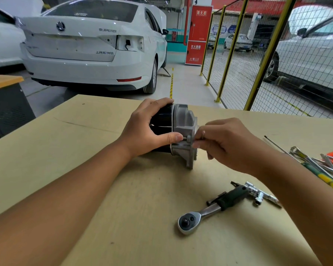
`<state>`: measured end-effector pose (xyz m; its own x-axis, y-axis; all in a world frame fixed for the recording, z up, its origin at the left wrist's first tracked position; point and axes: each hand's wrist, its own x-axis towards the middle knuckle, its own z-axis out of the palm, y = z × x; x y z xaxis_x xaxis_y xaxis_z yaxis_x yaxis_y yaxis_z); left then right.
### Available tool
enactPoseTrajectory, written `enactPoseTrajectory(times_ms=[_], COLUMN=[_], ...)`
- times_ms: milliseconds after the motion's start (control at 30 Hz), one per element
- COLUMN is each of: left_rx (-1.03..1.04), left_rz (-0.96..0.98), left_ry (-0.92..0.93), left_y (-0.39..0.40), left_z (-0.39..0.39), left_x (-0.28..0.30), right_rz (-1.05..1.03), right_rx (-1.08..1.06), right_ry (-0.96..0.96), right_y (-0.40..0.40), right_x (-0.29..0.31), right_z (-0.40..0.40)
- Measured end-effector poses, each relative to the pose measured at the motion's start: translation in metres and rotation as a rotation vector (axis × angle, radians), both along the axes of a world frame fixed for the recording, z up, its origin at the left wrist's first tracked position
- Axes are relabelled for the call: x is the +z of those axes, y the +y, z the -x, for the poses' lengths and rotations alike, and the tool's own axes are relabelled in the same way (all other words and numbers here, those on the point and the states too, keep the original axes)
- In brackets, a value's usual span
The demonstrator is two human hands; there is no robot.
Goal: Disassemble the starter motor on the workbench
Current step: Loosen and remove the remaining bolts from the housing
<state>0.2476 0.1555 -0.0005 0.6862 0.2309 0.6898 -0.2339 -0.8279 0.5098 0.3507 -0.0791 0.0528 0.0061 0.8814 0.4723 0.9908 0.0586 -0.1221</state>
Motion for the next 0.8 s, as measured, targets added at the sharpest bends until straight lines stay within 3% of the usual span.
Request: enactPoseTrajectory(times_ms=[100, 367, 433, 633, 800], left_rx=[-0.003, -0.004, -0.002, 0.003, 0.002], left_rz=[-0.003, -0.009, -0.011, -0.017, -0.019], left_ry=[-0.001, 0.006, 0.002, -0.009, -0.007], left_y=[0.001, 0.002, 0.002, 0.002, 0.002], left_z=[0.000, 0.000, -0.001, -0.002, -0.001], left_x=[-0.001, 0.000, -0.001, -0.001, -0.002], right_rz=[0.048, -0.084, -0.093, -0.130, -0.194], right_rx=[0.006, -0.030, -0.091, -0.196, -0.207], right_ry=[-0.140, 0.016, 0.151, 0.812, 1.031], right_y=[-0.002, -0.004, -0.003, 0.008, 0.010], right_x=[0.001, -0.001, -0.004, -0.013, -0.011], right_z=[-0.001, -0.010, -0.012, -0.005, -0.001])
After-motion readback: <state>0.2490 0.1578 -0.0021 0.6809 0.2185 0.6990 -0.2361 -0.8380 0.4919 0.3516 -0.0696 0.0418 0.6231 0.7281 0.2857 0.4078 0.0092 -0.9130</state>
